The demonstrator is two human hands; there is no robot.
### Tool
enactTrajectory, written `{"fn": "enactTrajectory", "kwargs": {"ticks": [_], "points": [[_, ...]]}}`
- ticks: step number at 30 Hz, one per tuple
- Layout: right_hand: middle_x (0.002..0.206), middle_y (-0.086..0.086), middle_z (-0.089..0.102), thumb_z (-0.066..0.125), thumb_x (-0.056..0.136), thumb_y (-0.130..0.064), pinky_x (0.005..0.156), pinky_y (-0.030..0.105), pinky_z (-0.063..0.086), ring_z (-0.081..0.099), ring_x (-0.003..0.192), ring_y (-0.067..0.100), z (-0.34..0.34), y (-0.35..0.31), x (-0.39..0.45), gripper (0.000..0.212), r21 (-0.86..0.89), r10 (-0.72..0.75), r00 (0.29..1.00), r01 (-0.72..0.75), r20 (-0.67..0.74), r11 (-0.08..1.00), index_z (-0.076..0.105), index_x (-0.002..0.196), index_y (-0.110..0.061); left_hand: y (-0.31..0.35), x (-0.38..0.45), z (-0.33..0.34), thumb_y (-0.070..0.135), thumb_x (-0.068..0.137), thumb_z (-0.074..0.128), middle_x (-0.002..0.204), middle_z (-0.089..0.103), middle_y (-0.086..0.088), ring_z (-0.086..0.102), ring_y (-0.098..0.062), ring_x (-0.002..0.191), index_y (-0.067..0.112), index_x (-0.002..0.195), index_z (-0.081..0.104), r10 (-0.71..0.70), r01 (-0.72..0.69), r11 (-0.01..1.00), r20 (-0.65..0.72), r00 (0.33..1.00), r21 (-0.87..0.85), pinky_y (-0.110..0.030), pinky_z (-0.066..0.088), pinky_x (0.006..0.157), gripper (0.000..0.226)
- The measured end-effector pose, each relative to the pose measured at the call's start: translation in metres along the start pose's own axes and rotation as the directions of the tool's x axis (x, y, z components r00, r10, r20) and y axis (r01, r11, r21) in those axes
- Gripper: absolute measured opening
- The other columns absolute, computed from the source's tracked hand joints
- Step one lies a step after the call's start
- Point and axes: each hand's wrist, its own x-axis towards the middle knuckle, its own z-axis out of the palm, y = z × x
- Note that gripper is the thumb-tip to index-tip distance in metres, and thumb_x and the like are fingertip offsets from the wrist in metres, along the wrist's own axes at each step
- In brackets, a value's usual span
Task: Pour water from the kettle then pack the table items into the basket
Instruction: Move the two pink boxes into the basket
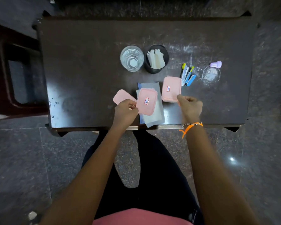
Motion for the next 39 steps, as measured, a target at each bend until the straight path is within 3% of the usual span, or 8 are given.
{"fn": "enactTrajectory", "kwargs": {"ticks": [3,9,16,21,27,30,33,39], "points": [[0.050,-0.003,0.049,0.070,0.072,-0.017,0.054,0.022,0.037,0.042,0.050,0.008,0.012,0.000,-0.036,0.031,0.022,-0.030,0.998,0.029,0.056,0.999,0.053,0.046,-0.018,-0.019,-0.006,-0.035,0.003,0.077,0.059,0.090,0.067,-0.006,0.068,-0.020,0.085,0.013,0.092,0.065,-0.077,0.068,0.985,-0.049,0.996,-0.160,-0.038,0.058,0.082,0.019],[0.054,0.003,0.050,0.067,0.075,-0.008,0.053,0.021,0.036,0.041,0.053,0.011,0.072,-0.025,-0.114,0.026,0.061,-0.150,0.947,0.138,0.285,0.989,0.058,0.051,-0.016,-0.064,-0.015,-0.118,0.000,0.082,0.057,0.086,0.066,-0.003,0.066,-0.011,0.075,0.018,0.082,0.061,-0.146,0.067,0.888,-0.142,0.979,-0.454,-0.015,0.056,0.065,0.019],[0.057,0.002,0.052,0.064,0.077,-0.008,0.055,0.019,0.036,0.043,0.056,0.010,0.188,-0.078,-0.229,0.022,0.049,-0.233,0.830,0.242,0.506,0.969,0.061,0.057,-0.017,-0.123,-0.013,-0.260,0.001,0.084,0.055,0.085,0.064,0.001,0.065,-0.010,0.076,0.019,0.086,0.060,-0.192,-0.072,0.766,-0.334,0.923,-0.638,-0.011,0.053,0.062,0.019],[0.057,0.000,0.052,0.060,0.078,-0.005,0.051,0.013,0.036,0.043,0.050,0.005,0.271,-0.110,-0.295,0.023,0.104,-0.272,0.778,0.261,0.567,0.960,0.061,0.059,-0.018,-0.148,0.002,-0.362,0.001,0.082,0.056,0.077,0.064,0.005,0.063,0.001,0.063,0.024,0.082,0.060,-0.196,-0.182,0.743,-0.470,0.861,-0.644,-0.015,0.054,0.060,0.024],[0.055,0.000,0.051,0.059,0.079,-0.002,0.044,0.007,0.037,0.043,0.040,-0.002,0.348,-0.141,-0.354,0.025,0.198,-0.333,0.745,0.269,0.577,0.943,0.062,0.059,-0.017,-0.144,0.051,-0.473,0.004,0.077,0.055,0.091,0.068,-0.009,0.066,-0.027,0.086,0.011,0.093,0.063,-0.168,-0.210,0.839,-0.605,0.778,-0.502,-0.035,0.053,0.079,0.019],[0.057,0.001,0.052,0.059,0.079,-0.002,0.048,0.011,0.036,0.043,0.046,0.001,0.373,-0.150,-0.366,0.024,0.207,-0.343,0.767,0.274,0.542,0.939,0.061,0.059,-0.016,-0.134,0.083,-0.508,0.004,0.078,0.054,0.093,0.068,-0.012,0.065,-0.025,0.087,0.005,0.096,0.063,-0.099,-0.177,0.919,-0.640,0.762,-0.353,-0.028,0.052,0.078,0.021],[0.056,0.001,0.052,0.059,0.078,-0.001,0.046,0.008,0.037,0.044,0.042,-0.002,0.389,-0.158,-0.369,0.024,0.234,-0.362,0.792,0.280,0.492,0.931,0.062,0.059,-0.016,-0.129,0.117,-0.526,0.006,0.080,0.051,0.106,0.067,-0.015,0.062,-0.029,0.100,0.002,0.102,0.062,-0.077,-0.104,0.965,-0.638,0.766,-0.242,-0.034,0.051,0.087,0.025],[0.056,0.000,0.053,0.058,0.077,-0.002,0.044,0.007,0.038,0.044,0.042,-0.002,0.409,-0.171,-0.365,0.026,0.247,-0.387,0.793,0.303,0.471,0.921,0.063,0.058,-0.018,-0.128,0.162,-0.540,0.005,0.081,0.049,0.112,0.066,-0.017,0.060,-0.031,0.105,0.002,0.104,0.064,-0.041,-0.043,0.991,-0.607,0.794,-0.124,-0.031,0.046,0.085,0.028]]}}
